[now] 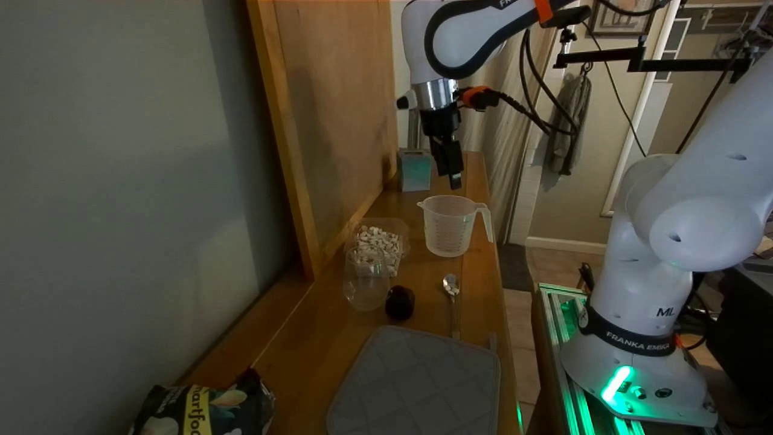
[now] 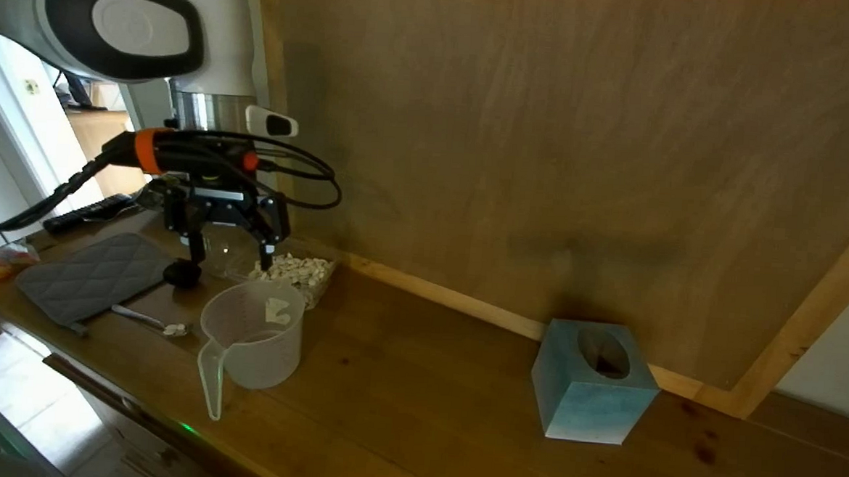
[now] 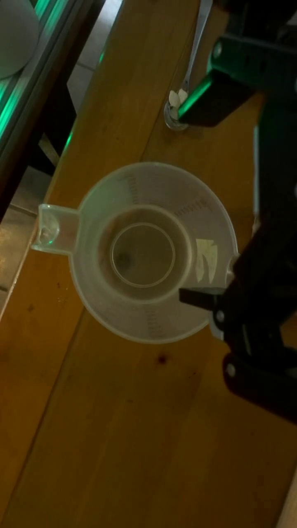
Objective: Pour the contents of the plastic jar into the glass jar
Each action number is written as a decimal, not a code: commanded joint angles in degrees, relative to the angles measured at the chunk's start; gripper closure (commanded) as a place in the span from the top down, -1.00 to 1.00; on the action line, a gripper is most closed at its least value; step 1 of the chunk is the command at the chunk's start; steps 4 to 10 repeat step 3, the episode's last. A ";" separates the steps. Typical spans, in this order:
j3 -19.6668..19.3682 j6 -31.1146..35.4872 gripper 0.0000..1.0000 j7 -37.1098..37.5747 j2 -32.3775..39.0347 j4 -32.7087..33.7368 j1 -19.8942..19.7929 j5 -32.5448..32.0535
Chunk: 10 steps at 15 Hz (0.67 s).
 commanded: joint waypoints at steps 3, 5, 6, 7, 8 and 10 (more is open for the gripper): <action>-1.11 -0.28 1.00 0.28 0.46 0.27 1.04 -0.31; -1.11 -0.28 1.00 0.28 0.46 0.27 1.04 -0.31; -1.11 -0.28 1.00 0.28 0.46 0.27 1.04 -0.31; -1.11 -0.28 1.00 0.28 0.46 0.27 1.04 -0.31; -1.11 -0.28 1.00 0.28 0.46 0.27 1.04 -0.31; -1.11 -0.28 1.00 0.28 0.46 0.27 1.04 -0.31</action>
